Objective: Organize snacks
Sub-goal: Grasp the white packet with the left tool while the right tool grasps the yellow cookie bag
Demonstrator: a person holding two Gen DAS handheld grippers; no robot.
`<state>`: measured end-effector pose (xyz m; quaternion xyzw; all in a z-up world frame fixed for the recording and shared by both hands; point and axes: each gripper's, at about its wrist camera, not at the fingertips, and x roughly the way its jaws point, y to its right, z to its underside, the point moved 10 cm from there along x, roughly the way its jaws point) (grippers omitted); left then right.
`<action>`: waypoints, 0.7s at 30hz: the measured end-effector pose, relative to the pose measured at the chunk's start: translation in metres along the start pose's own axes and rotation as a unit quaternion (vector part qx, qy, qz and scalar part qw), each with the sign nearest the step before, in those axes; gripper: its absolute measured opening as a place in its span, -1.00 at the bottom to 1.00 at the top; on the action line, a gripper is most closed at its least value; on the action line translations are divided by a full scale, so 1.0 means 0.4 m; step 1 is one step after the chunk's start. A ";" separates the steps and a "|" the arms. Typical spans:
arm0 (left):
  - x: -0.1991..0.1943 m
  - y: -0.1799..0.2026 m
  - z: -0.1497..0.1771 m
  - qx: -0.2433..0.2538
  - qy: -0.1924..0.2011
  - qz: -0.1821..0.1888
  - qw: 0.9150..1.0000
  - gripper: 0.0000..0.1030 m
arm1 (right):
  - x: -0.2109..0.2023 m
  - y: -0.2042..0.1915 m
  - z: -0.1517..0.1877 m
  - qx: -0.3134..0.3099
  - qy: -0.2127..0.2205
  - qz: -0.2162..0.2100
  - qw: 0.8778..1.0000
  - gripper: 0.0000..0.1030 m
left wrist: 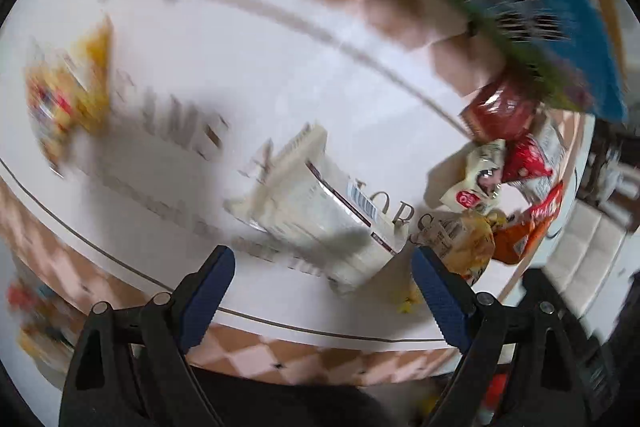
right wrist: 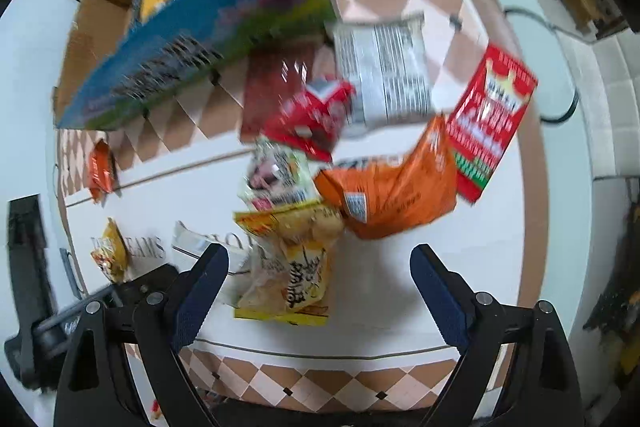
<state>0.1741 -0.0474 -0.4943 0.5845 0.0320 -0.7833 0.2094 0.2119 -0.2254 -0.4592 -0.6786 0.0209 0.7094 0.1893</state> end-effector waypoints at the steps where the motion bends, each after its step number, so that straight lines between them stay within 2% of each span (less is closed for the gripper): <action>1: 0.022 -0.002 0.001 -0.016 -0.011 0.005 1.000 0.76 | 0.019 0.006 0.010 0.008 -0.011 -0.005 1.000 0.84; 5: 0.085 0.004 -0.003 -0.063 -0.036 0.025 0.997 0.76 | 0.059 0.023 0.030 0.027 -0.028 -0.014 0.999 0.83; 6: 0.095 0.002 -0.002 -0.064 -0.038 0.016 0.997 0.76 | 0.065 0.027 0.035 0.030 -0.029 -0.014 0.999 0.83; 8: 0.111 -0.005 0.001 -0.052 -0.038 -0.005 0.998 0.61 | 0.074 0.031 0.043 0.031 -0.033 -0.013 0.999 0.83; 12: 0.118 -0.032 0.024 0.009 -0.035 -0.052 0.998 0.55 | 0.079 0.027 0.047 0.021 -0.039 -0.007 0.999 0.80; 15: 0.110 -0.071 0.036 0.063 -0.025 -0.098 0.993 0.56 | 0.084 0.024 0.049 0.014 -0.042 -0.003 0.999 0.80; 19: 0.095 -0.109 0.043 0.147 -0.007 -0.164 0.975 0.56 | 0.112 0.014 0.054 0.012 -0.053 -0.004 0.999 0.76; 21: 0.088 -0.119 0.041 0.173 0.007 -0.189 0.967 0.56 | 0.134 0.005 0.056 0.009 -0.059 -0.005 0.998 0.70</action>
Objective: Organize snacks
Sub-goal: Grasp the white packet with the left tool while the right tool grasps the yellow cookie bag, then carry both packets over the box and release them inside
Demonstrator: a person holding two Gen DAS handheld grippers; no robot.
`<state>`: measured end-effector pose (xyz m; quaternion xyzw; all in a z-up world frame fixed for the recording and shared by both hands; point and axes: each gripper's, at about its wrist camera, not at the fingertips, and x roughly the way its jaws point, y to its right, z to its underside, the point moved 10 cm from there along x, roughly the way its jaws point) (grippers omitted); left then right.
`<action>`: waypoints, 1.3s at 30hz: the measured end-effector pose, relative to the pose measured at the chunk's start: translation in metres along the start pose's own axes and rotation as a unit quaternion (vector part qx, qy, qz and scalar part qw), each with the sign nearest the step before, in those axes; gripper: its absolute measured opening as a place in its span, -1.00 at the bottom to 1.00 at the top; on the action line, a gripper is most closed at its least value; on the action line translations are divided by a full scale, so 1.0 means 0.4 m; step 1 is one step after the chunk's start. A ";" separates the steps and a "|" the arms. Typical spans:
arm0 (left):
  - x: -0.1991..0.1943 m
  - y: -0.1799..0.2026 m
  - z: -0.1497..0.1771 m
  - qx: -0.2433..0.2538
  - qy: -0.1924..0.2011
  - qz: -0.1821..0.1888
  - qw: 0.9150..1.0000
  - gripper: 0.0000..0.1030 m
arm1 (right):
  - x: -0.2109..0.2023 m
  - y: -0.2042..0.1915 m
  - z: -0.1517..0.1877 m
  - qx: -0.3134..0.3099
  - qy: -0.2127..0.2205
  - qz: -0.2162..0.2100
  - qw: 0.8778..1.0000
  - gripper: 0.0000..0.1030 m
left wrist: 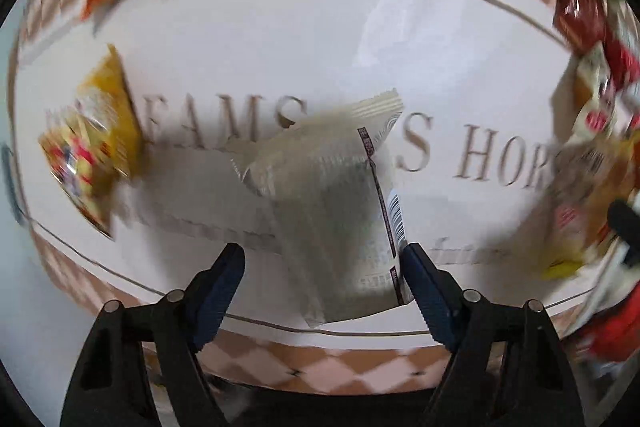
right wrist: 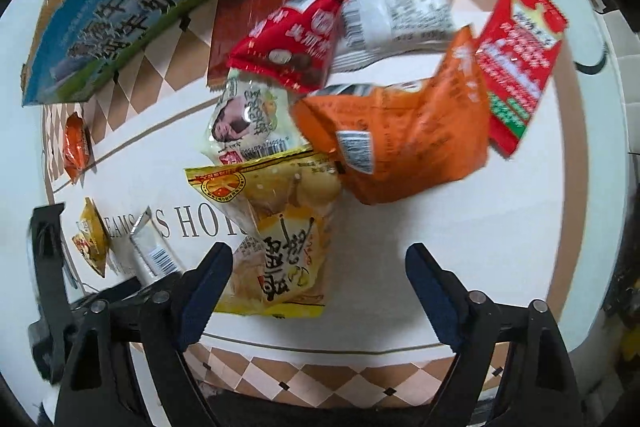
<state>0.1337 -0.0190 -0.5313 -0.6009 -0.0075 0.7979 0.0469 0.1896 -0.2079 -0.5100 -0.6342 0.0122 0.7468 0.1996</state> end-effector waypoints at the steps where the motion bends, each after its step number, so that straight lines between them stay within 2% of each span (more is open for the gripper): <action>1: -0.002 -0.005 0.000 0.010 0.010 -0.015 1.000 0.56 | 0.017 -0.006 0.000 0.000 -0.006 -0.002 1.000 0.60; 2: -0.002 -0.005 -0.001 0.015 0.015 -0.021 1.000 0.56 | 0.030 -0.012 0.002 0.001 -0.011 -0.003 1.000 0.49; 4: -0.003 0.000 0.003 0.017 0.024 -0.025 0.999 0.56 | 0.060 -0.032 0.006 -0.001 -0.023 -0.007 1.000 -0.07; 7: -0.001 0.015 0.000 0.011 0.031 -0.025 0.999 0.56 | 0.062 -0.062 0.008 -0.047 -0.015 0.041 0.998 -0.16; 10: 0.018 0.014 -0.008 -0.005 0.022 -0.010 1.000 0.58 | 0.062 -0.094 0.028 -0.133 -0.018 0.121 0.983 -0.16; 13: 0.021 0.009 -0.018 -0.027 0.020 0.008 0.999 0.57 | 0.071 -0.111 0.040 -0.156 -0.020 0.145 0.977 -0.14; 17: 0.033 -0.030 -0.011 -0.046 0.021 0.026 0.998 0.51 | 0.098 -0.115 0.049 -0.120 -0.047 0.107 0.986 -0.04; 19: 0.029 -0.032 -0.006 -0.049 0.030 0.039 0.998 0.14 | 0.112 -0.112 0.054 -0.115 -0.056 0.104 0.986 0.04; 24: 0.020 -0.034 -0.002 -0.034 0.051 0.009 0.998 0.09 | 0.128 -0.117 0.061 -0.115 -0.048 0.105 0.987 0.03; 30: -0.005 -0.041 0.007 -0.026 0.065 0.003 0.998 0.08 | 0.109 -0.111 0.089 -0.122 -0.025 0.104 0.987 -0.20; 31: -0.037 0.001 0.025 -0.024 0.069 0.002 0.997 0.08 | 0.107 -0.113 0.093 -0.121 -0.021 0.099 0.987 -0.24; 37: -0.159 0.011 0.016 -0.008 0.109 0.013 0.994 0.04 | 0.050 -0.140 0.108 -0.109 -0.011 0.048 0.993 -0.27; 39: -0.221 0.029 0.011 -0.001 0.127 0.025 0.992 -0.07 | 0.017 -0.154 0.105 -0.105 -0.005 0.026 0.994 -0.27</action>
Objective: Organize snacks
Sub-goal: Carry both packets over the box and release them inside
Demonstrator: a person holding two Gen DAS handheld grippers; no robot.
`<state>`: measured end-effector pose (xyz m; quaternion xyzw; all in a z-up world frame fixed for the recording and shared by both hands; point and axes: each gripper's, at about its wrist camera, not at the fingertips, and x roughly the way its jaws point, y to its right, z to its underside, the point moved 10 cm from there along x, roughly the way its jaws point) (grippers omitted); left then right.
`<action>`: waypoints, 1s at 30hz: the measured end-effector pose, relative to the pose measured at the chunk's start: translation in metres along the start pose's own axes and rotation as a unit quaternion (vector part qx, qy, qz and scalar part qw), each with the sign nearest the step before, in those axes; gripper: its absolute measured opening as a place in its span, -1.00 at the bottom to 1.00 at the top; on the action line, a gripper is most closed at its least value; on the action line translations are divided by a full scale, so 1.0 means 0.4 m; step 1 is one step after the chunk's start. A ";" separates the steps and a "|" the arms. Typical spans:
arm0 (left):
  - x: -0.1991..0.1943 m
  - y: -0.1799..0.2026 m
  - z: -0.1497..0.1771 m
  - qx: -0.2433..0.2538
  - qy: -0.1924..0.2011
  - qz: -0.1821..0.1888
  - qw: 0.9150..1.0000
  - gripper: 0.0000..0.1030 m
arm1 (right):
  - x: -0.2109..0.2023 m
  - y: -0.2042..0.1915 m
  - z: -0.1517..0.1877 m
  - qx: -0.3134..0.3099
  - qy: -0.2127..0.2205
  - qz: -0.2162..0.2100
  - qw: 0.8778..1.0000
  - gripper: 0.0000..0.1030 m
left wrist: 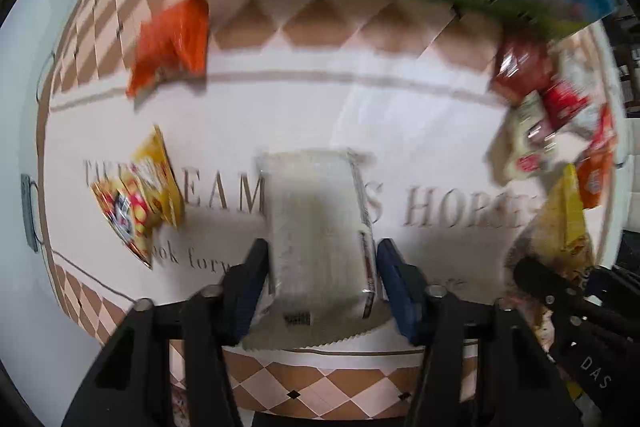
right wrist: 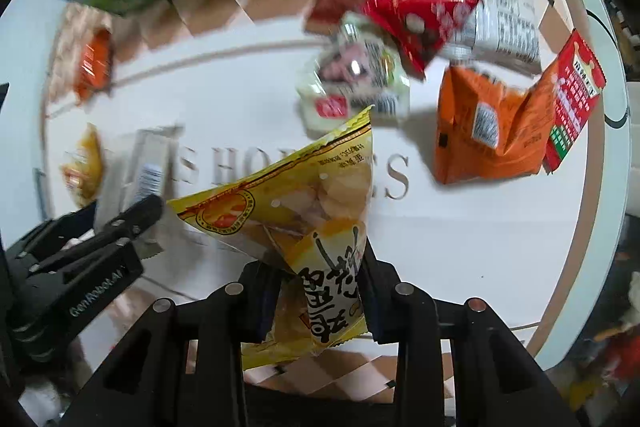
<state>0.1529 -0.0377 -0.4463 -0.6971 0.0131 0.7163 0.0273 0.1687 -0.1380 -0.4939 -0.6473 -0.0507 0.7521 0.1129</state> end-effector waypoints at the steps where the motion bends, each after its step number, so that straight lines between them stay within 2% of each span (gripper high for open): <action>1: -0.022 0.007 -0.008 0.002 0.005 0.008 1.000 -0.10 | -0.021 -0.005 -0.006 0.002 0.006 -0.010 1.000 -0.28; 6: -0.176 0.041 -0.095 0.010 0.052 0.036 0.998 -0.11 | -0.175 -0.033 -0.073 0.009 0.052 -0.058 0.997 -0.28; 12: -0.345 0.013 -0.232 0.007 0.093 0.076 0.993 -0.11 | -0.395 -0.057 -0.177 -0.007 0.112 -0.089 0.990 -0.28; 16: -0.384 0.002 -0.337 0.006 0.105 0.090 0.990 -0.11 | -0.501 -0.082 -0.276 -0.013 0.138 -0.089 0.986 -0.28; 23: -0.400 -0.014 -0.545 0.005 0.102 0.073 0.992 -0.11 | -0.562 -0.085 -0.482 -0.004 0.161 -0.061 0.985 -0.28; 30: -0.327 -0.029 -0.729 0.015 0.077 0.025 0.997 -0.11 | -0.511 -0.044 -0.713 0.030 0.145 -0.041 0.988 -0.28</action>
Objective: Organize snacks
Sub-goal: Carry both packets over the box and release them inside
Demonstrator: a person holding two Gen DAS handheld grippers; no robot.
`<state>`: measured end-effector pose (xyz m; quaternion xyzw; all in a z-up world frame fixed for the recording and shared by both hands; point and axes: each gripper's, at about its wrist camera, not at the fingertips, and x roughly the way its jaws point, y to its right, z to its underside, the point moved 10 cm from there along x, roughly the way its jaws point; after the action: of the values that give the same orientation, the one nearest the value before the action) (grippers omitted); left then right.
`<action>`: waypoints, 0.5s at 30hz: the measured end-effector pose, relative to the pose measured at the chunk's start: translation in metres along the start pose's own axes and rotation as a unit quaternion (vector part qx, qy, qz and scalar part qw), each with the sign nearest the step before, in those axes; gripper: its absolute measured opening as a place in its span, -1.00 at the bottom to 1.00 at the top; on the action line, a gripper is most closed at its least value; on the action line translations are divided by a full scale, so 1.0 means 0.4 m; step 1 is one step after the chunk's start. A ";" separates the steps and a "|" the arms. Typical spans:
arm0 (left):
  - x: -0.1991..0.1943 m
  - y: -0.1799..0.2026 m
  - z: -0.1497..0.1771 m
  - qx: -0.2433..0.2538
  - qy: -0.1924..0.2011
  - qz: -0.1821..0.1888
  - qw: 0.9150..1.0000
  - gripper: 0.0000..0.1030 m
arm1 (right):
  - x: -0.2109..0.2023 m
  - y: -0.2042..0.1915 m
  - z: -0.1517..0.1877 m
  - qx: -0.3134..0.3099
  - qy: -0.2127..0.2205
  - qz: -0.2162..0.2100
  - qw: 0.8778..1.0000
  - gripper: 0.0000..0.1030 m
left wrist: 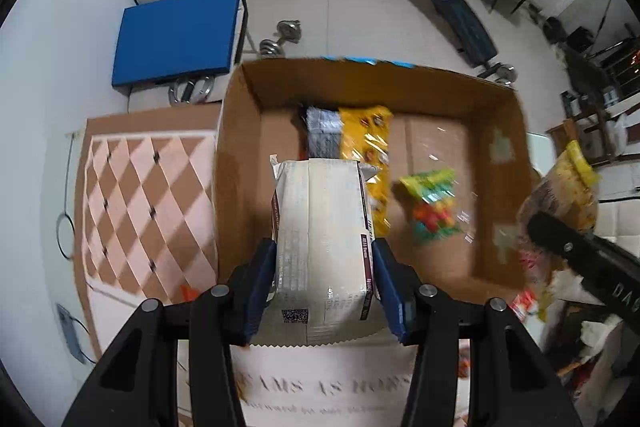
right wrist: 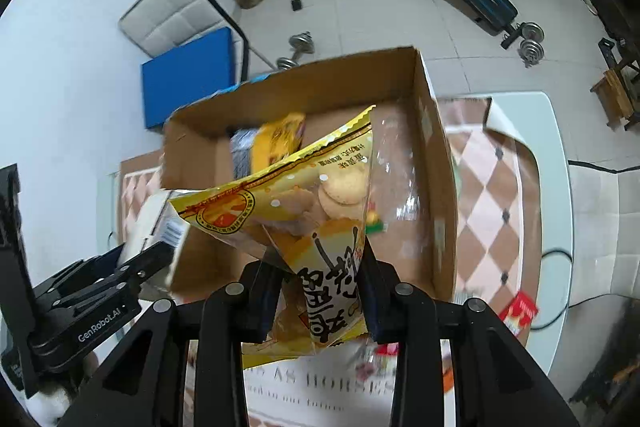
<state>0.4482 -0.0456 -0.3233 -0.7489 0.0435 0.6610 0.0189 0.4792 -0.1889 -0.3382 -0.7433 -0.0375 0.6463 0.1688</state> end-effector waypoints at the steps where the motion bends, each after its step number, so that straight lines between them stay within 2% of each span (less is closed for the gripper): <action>1: 0.018 -0.006 -0.018 0.001 -0.005 -0.007 1.000 -0.11 | 0.021 0.005 -0.025 0.004 -0.003 0.004 1.000 -0.28; 6: 0.138 -0.050 -0.090 0.004 -0.040 -0.042 0.998 -0.10 | 0.150 0.026 -0.127 0.012 -0.024 0.030 0.999 -0.28; 9: 0.199 -0.071 -0.107 0.010 -0.062 -0.060 0.996 -0.06 | 0.224 0.032 -0.165 0.010 -0.033 0.039 0.999 -0.28; 12: 0.230 -0.081 -0.119 0.003 -0.065 -0.057 0.996 -0.04 | 0.287 0.040 -0.186 0.011 -0.050 0.044 0.998 -0.21; 14: 0.233 -0.085 -0.127 -0.003 -0.061 -0.050 0.997 0.22 | 0.315 0.044 -0.191 0.010 -0.060 0.045 0.997 0.44; 15: 0.233 -0.084 -0.130 -0.004 -0.060 -0.044 0.997 0.55 | 0.321 0.047 -0.195 0.011 -0.058 0.042 0.997 0.81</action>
<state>0.5138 -0.0205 -0.4101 -0.7089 0.0067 0.7037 0.0472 0.5730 -0.1872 -0.4569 -0.7034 -0.0095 0.6954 0.1471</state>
